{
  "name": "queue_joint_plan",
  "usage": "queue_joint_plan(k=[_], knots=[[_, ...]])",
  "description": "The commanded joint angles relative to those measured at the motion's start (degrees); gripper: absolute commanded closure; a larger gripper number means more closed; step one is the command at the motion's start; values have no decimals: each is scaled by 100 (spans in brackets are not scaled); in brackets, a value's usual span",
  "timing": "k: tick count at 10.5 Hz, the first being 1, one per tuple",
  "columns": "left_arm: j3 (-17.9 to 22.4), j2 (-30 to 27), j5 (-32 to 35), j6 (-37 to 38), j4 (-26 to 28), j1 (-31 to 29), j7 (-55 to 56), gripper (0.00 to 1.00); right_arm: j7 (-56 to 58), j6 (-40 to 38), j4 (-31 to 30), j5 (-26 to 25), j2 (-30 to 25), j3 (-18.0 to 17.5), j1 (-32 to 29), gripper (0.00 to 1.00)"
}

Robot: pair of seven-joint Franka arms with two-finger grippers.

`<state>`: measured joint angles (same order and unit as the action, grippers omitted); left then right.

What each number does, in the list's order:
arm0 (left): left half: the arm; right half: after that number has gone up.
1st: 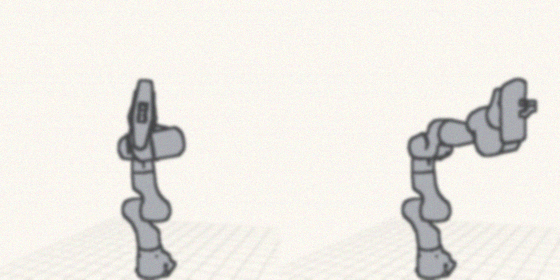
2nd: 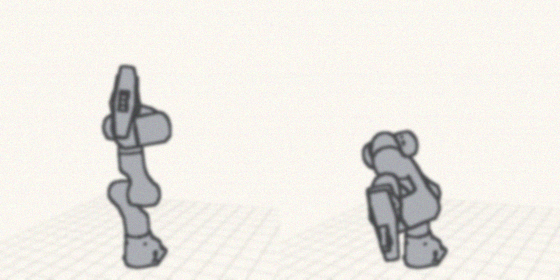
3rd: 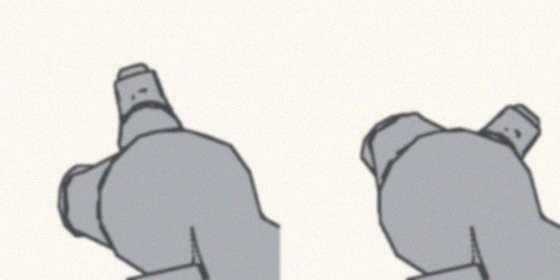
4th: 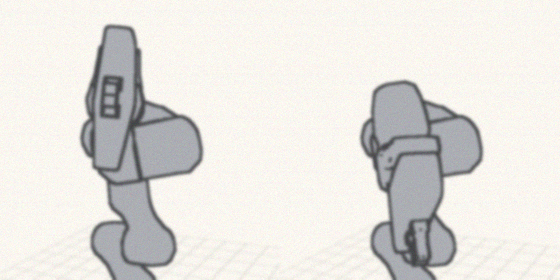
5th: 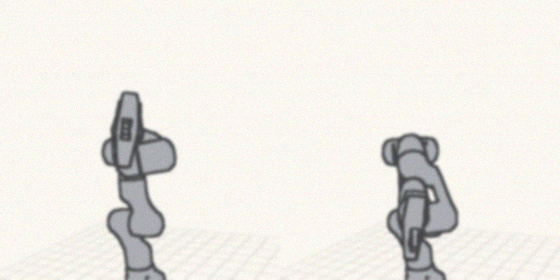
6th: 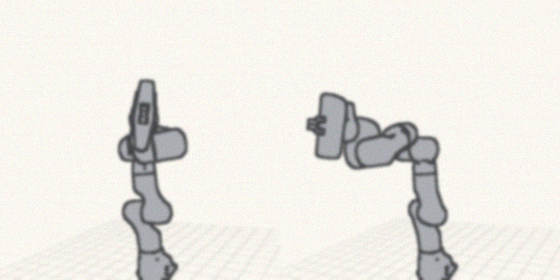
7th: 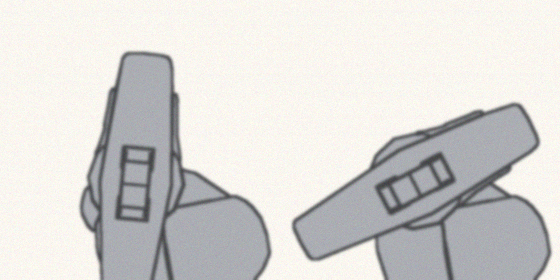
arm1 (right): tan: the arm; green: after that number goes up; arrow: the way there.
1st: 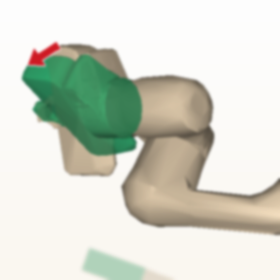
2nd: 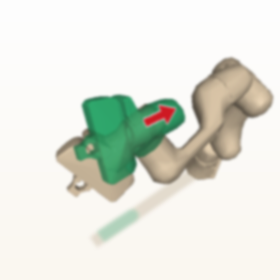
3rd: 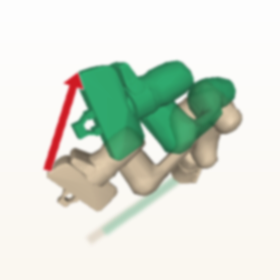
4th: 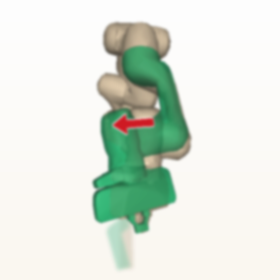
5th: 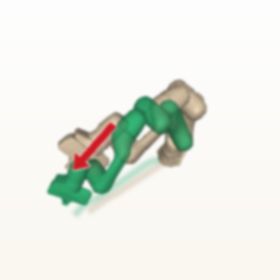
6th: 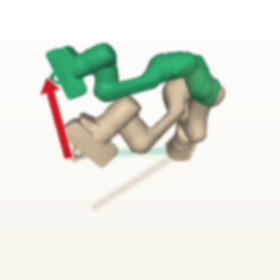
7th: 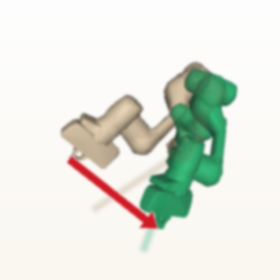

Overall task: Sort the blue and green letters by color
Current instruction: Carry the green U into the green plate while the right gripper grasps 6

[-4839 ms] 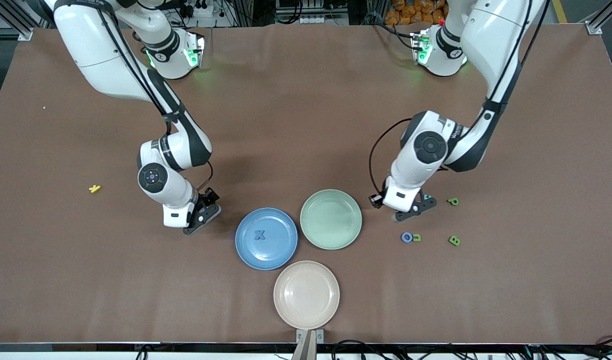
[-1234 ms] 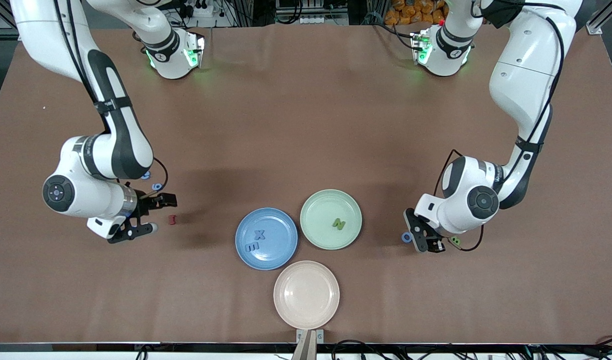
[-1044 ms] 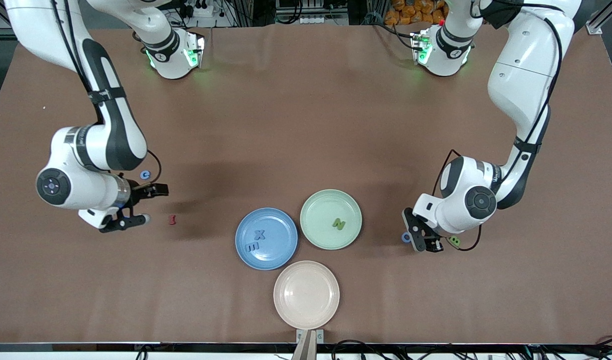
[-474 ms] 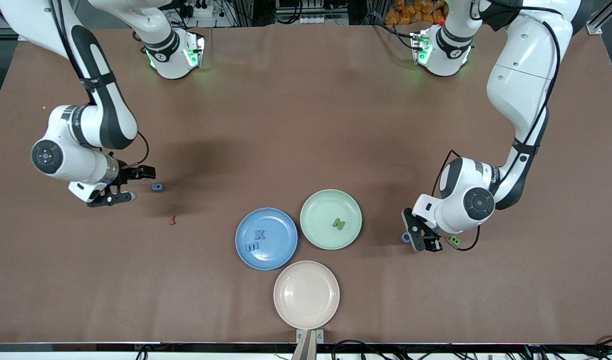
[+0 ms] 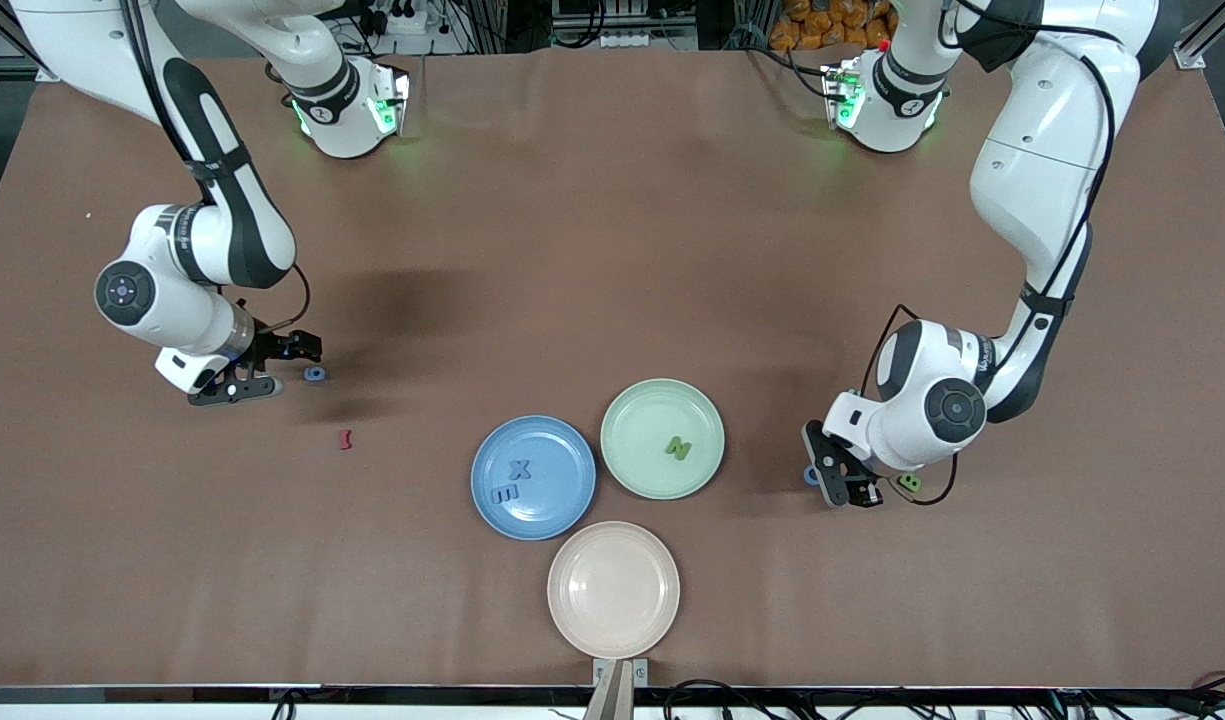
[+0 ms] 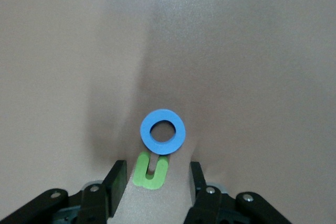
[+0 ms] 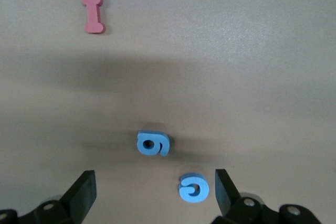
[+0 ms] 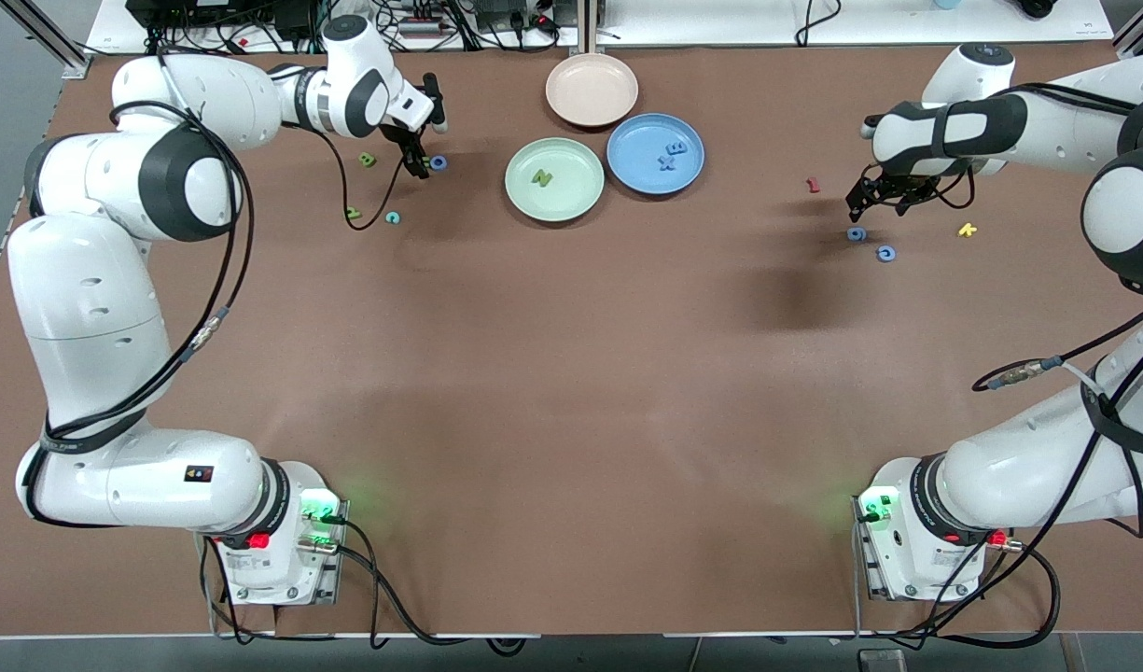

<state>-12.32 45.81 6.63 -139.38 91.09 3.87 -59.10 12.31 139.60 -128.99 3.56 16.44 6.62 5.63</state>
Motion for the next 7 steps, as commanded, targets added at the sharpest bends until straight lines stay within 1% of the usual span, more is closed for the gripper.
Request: queue_joint_plan(k=[1,2,4,6,7], knots=[[28,130,84,-28,-197,26,-128,69,-106,663,-258,-49,139,-38,-36,0],[28,104,84,-28,-189,35,-94,100,-211,805,-249,-40,262,-38,-1,0],[28,78,92,-28,-197,17,-120,100,-457,894,-258,-40,325,-29,52,0],[28,-54,101,-28,-188,43,-67,100,-502,1156,-319,-31,421,-38,44,0],[19,-115,84,-20,-188,52,3,100,-711,1288,-372,-31,439,-38,61,0]])
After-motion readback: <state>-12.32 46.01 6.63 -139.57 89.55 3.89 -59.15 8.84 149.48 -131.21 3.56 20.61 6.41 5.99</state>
